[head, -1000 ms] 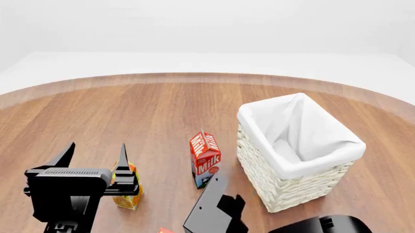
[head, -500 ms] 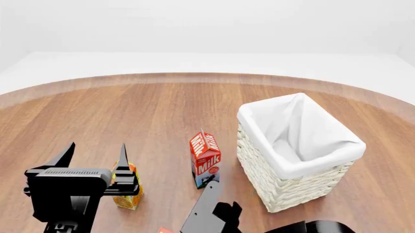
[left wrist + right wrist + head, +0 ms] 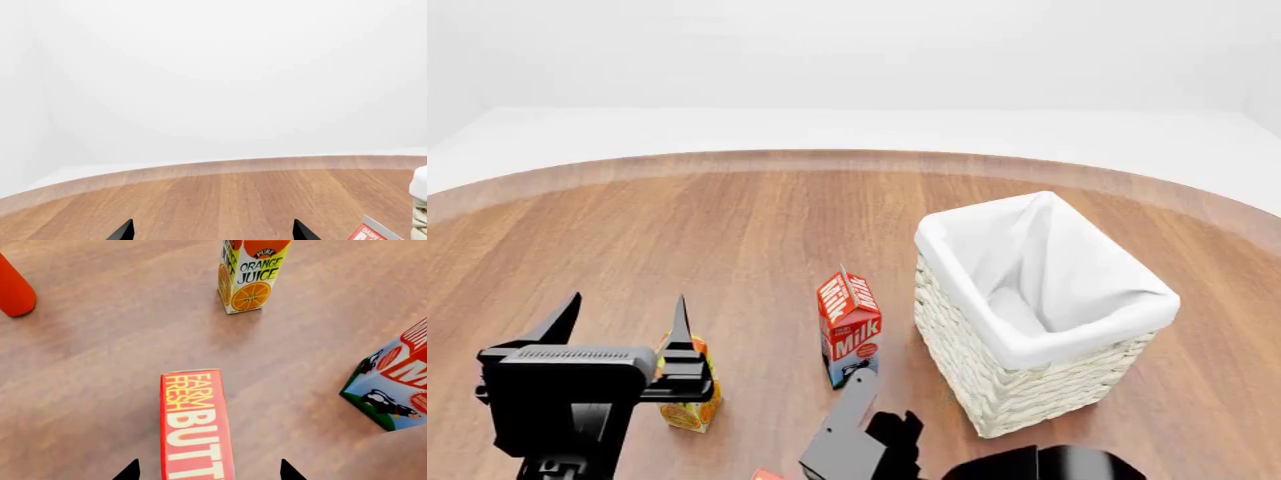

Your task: Pick up the cream cheese box and the butter, and put them in the basket.

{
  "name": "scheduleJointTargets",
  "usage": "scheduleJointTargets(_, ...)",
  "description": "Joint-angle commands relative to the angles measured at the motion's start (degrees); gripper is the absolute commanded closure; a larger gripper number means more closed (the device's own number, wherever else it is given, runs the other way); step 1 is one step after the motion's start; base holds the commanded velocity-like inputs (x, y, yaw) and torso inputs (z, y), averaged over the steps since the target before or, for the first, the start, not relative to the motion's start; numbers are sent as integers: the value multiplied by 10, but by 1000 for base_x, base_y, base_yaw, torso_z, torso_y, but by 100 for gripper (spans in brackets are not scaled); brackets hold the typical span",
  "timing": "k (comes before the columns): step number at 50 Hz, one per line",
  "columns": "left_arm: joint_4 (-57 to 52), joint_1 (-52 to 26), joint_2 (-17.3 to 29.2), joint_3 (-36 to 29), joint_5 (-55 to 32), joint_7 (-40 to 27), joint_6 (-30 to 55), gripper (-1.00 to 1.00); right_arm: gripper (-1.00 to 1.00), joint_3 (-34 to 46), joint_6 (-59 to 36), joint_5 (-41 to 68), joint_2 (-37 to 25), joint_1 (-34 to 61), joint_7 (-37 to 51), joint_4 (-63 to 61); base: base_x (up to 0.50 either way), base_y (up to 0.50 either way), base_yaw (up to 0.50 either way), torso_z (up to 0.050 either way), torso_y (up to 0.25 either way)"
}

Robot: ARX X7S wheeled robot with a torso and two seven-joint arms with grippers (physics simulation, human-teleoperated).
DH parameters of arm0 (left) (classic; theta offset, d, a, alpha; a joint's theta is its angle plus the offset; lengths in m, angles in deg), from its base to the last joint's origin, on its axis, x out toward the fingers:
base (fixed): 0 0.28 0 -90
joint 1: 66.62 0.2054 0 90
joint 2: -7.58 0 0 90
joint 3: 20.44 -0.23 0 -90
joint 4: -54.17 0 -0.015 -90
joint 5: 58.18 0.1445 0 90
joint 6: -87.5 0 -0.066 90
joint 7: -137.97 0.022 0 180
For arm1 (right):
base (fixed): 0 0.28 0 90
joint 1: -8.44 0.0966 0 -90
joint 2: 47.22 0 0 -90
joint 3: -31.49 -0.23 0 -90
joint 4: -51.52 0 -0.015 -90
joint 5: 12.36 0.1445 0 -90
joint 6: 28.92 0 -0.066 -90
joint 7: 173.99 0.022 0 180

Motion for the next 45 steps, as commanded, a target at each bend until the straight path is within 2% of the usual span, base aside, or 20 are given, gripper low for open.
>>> scheduleJointTargets(1, -1, 0, 1, 1, -2, -1, -1, -100, -100, 20, 18, -17, 7, 4, -21, 25, 0, 0, 0, 0, 0)
scheduleJointTargets(33, 0, 1, 4, -3, -3, -4, -3, -100, -100, 56, 57, -57, 16, 6, -57, 94, 0, 0, 0, 0, 0)
scheduleJointTargets(45, 1, 0, 4, -4, -4, -5, -3, -100, -100, 69, 62, -53, 16, 2, -68, 83, 0, 0, 0, 0, 0)
